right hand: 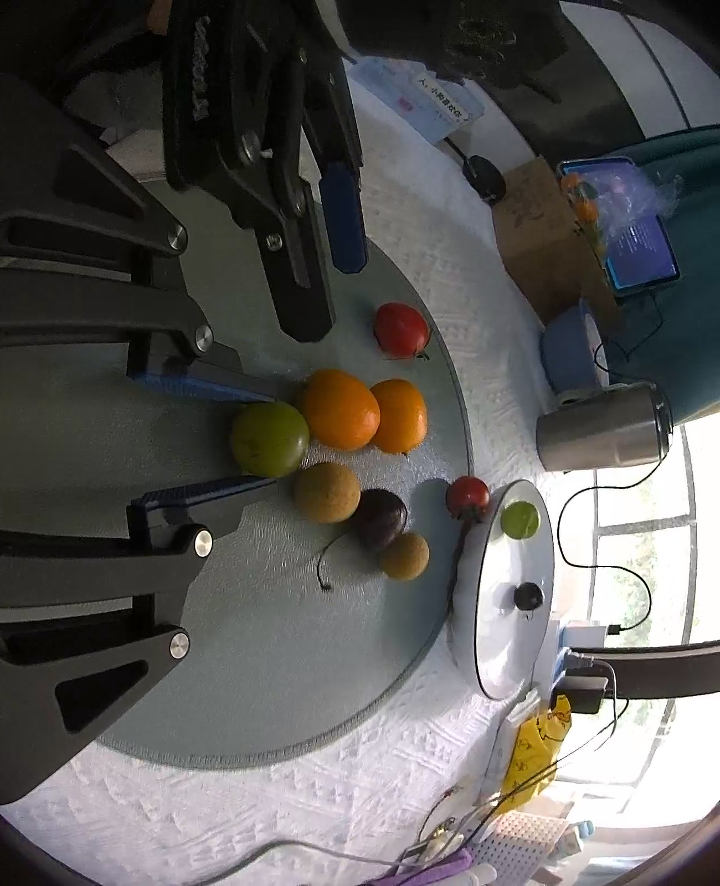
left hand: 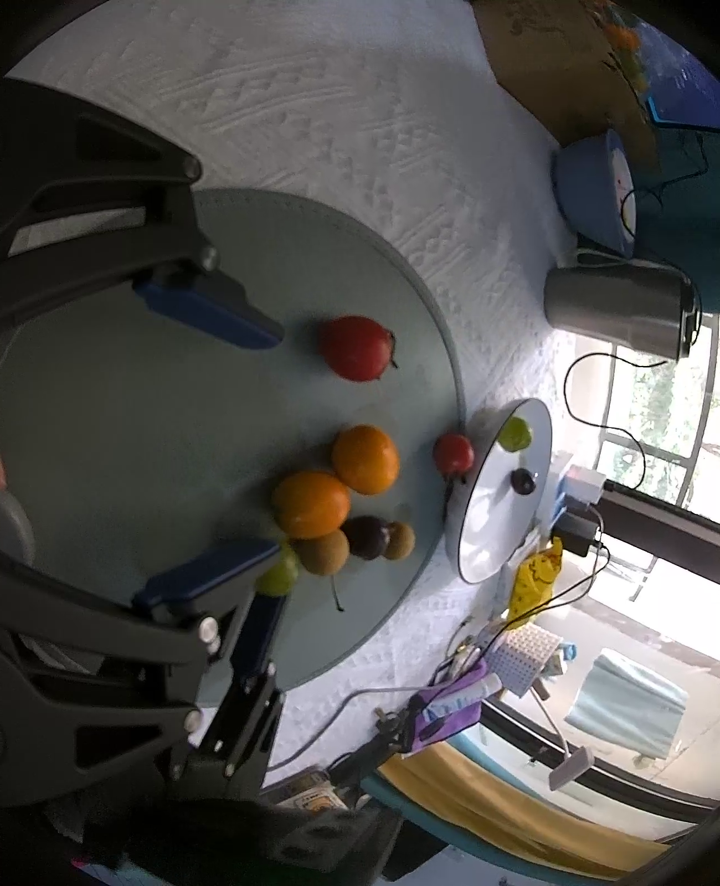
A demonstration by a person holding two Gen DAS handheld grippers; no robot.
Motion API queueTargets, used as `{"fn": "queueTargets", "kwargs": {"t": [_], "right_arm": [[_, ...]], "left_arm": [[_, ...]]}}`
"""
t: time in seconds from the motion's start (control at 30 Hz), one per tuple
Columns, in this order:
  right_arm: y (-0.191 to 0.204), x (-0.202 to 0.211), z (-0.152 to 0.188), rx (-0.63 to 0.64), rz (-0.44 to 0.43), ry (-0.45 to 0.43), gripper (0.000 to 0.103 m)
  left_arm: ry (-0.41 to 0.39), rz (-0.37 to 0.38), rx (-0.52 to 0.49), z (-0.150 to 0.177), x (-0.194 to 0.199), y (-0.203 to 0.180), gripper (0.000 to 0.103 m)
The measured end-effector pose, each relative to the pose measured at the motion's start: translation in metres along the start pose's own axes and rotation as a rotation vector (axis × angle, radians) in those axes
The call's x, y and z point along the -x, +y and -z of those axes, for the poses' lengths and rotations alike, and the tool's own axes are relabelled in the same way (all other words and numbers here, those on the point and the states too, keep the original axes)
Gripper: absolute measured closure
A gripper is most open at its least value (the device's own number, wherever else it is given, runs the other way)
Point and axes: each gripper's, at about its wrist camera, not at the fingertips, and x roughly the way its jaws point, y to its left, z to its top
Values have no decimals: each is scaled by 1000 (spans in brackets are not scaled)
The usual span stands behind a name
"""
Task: Organize fruits
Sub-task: 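Grasp a green lime with the right gripper while the left grasps an orange, then place the lime in the bowl while the left gripper places the orange there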
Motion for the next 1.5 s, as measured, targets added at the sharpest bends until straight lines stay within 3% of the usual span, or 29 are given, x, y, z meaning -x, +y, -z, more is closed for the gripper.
{"fn": "queueTargets", "kwargs": {"t": [0.27,0.5,0.53,0.6,0.7,1.07,1.5], "right_arm": [[-24,19,4,-28,5,-16,75],[-49,33,8,-73,14,-45,75],[-52,33,8,-78,17,-46,75],[-58,33,8,-84,22,-46,75],[-63,33,6,-88,26,-49,75],[-68,38,-7,-80,40,-73,75],[-71,41,-45,-51,58,-112,75]], "left_arm": [[12,-54,-35,-5,-17,-19,31],[40,-115,-124,-6,-35,-40,31],[37,-119,-134,-6,-35,-41,34],[43,-122,-144,-7,-37,-43,54],[53,-117,-150,-8,-40,-44,69],[18,-62,-186,-17,-23,-54,69],[-63,-41,-213,-55,-7,-52,69]]}}
